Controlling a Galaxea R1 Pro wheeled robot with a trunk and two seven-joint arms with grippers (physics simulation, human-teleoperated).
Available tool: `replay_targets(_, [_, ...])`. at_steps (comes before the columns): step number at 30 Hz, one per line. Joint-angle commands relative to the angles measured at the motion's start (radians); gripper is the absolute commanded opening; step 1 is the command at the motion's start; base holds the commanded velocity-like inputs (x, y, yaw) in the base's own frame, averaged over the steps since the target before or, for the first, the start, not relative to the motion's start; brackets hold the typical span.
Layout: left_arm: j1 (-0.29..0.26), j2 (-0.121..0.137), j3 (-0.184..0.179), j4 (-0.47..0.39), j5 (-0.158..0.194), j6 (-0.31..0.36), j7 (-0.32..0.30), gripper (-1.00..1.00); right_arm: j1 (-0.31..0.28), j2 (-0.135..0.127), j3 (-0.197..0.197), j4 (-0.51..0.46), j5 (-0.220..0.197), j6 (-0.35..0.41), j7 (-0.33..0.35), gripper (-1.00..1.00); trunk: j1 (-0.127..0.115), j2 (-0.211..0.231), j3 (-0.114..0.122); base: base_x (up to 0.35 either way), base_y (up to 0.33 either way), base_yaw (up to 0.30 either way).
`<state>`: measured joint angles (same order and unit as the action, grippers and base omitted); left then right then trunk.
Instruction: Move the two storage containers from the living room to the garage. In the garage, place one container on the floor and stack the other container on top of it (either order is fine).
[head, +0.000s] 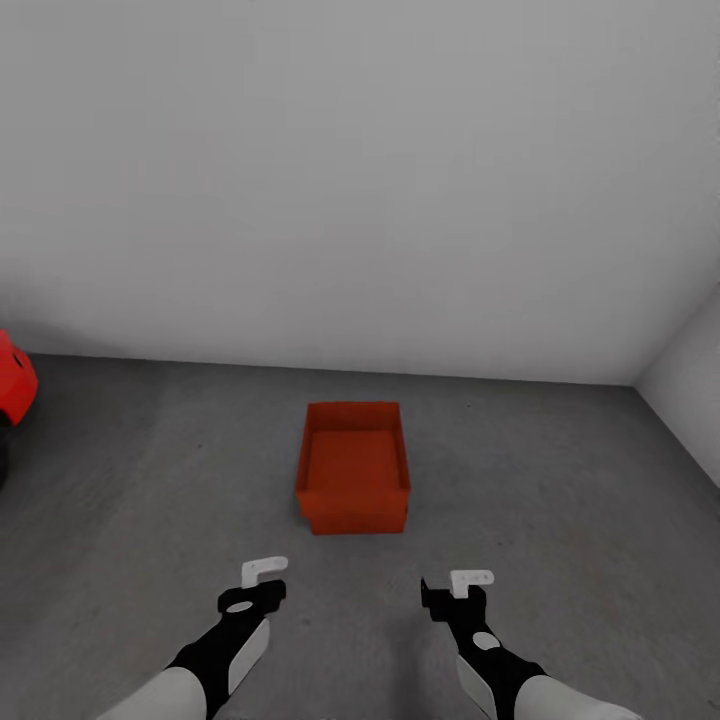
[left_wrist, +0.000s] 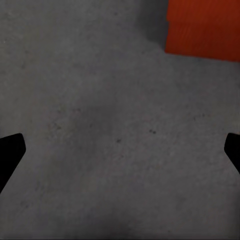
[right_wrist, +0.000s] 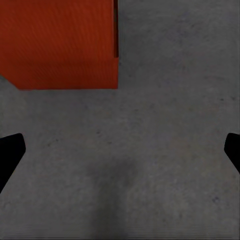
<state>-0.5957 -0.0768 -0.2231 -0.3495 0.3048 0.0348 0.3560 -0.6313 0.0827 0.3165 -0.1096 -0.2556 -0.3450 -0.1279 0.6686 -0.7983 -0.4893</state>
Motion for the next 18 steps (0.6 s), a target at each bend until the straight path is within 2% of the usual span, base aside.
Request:
replay_targets(1, [0.0,0.001,-0.009,-0.001,0.007,0.004,0.007,1.0,-0.001,0.0,0.009,0.001,-0.008,-0.003,-0.004,1.0,0.0,-0.001,-0.001,-0.068,-0.016,0.0])
replay_targets(8, [0.0,0.005,-0.007,0.01,0.007,0.003,0.004,1.0,-0.001,0.0,0.009,0.001,-0.01,-0.003,-0.004,1.0,0.0,-0.001,-0.001,-0.021,-0.005,0.0])
replay_targets(12, [0.0,0.028,-0.007,0.017,0.015,0.002,0.003,1.0,-0.001,-0.001,0.009,0.002,-0.01,-0.003,-0.008,1.0,0.0,-0.001,-0.001,-0.002,0.0,0.0])
replay_targets(15, [-0.001,0.052,-0.008,0.028,0.034,0.002,0.002,1.0,-0.001,-0.005,0.011,0.001,-0.007,-0.002,-0.014,1.0,0.0,-0.001,-0.001,0.0,0.0,0.0])
replay_targets(16, [-0.001,0.064,-0.008,0.033,0.044,0.002,0.002,1.0,-0.001,-0.015,0.011,0.001,-0.006,-0.002,-0.015,1.0,0.0,-0.001,-0.001,0.0,0.0,0.0])
replay_targets(17, [-0.001,0.089,-0.008,0.047,0.059,0.001,-0.002,1.0,-0.001,-0.052,0.013,0.001,-0.005,-0.001,-0.016,1.0,0.0,-0.001,-0.001,0.0,0.0,0.0])
replay_targets(18, [-0.001,0.098,-0.008,0.055,0.065,0.001,-0.006,1.0,-0.001,-0.067,0.014,0.001,-0.005,-0.001,-0.016,1.0,0.0,-0.001,-0.001,0.0,0.0,0.0])
